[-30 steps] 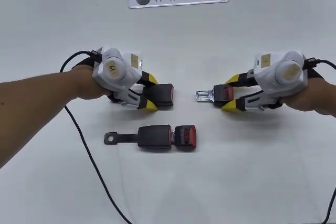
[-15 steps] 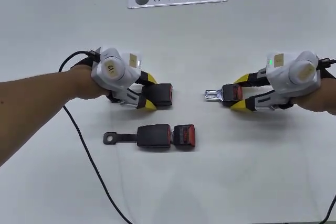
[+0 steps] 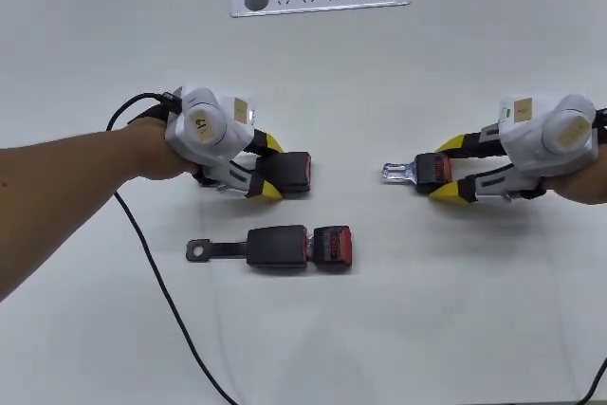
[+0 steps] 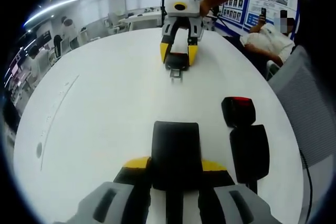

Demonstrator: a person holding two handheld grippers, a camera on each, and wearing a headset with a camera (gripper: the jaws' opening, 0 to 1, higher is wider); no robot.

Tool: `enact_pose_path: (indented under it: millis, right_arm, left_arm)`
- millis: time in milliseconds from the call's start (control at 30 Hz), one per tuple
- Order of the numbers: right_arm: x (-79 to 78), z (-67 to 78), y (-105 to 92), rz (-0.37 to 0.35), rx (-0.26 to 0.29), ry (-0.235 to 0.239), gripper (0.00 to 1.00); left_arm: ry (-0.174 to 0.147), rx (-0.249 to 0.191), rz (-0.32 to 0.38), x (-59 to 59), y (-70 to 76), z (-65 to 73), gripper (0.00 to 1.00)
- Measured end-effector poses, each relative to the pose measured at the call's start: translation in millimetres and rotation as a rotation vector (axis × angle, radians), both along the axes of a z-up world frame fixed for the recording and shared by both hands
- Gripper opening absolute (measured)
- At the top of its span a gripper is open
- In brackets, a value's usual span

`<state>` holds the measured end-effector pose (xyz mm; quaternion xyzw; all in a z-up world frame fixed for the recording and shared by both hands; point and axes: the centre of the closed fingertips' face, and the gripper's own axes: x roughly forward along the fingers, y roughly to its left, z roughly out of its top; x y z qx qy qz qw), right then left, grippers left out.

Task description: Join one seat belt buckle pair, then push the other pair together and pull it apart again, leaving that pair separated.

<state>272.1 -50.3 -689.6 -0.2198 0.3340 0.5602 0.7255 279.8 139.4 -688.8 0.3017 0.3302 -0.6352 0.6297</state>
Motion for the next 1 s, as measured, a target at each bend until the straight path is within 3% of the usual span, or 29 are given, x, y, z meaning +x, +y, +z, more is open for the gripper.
enact_pose_path:
  millis: [200,300,367,400,533,600,667,733,833,900,1000]
  right_arm:
    - [-0.5,0.4,-1.7,0.021,-0.01,0.002,0.34]
    - [-2.3,-0.8,-0.1,0.04,-0.035,-0.021,0.34]
    - [-2.8,-0.9,-0.9,0.094,-0.054,-0.063,0.34]
    - [-2.5,-0.3,-0.3,0.061,-0.047,-0.037,0.34]
    - [0.1,2.2,1.2,0.021,-0.056,-0.054,0.4]
    - [1.3,11.0,6.8,-0.043,0.005,-0.034,0.45]
    - [6.1,12.6,6.0,-0.089,0.02,-0.045,0.52]
    - [11.3,12.8,3.0,-0.151,0.035,-0.057,0.59]
    - [13.2,19.1,-0.6,-0.217,0.057,-0.078,0.63]
    - [15.4,21.2,-5.1,-0.274,0.061,-0.099,0.64]
    - [20.0,29.0,-7.8,-0.361,0.095,-0.122,0.69]
  left_arm:
    - [0.003,0.01,-0.003,0.3,-0.8,-0.3,0.35]
    - [0.002,0.018,0.003,-0.2,-1.5,-0.1,0.35]
    - [0.001,0.018,0.007,-0.1,-1.5,-0.2,0.35]
    - [0.002,0.02,0.01,-0.1,-1.5,-0.1,0.35]
    - [0.016,0.034,0.031,-3.3,-2.2,1.8,0.42]
    - [0.025,-0.006,0.057,-5.0,-6.5,8.9,0.51]
    - [0.03,-0.036,0.097,-3.6,-8.3,14.8,0.57]
    - [0.0,-0.052,0.141,2.4,-6.6,20.1,0.6]
    - [0.017,-0.074,0.237,4.6,-4.4,27.6,0.68]
    - [-0.007,-0.106,0.28,9.1,-2.1,31.9,0.72]
    - [-0.008,-0.124,0.338,7.6,2.2,34.8,0.74]
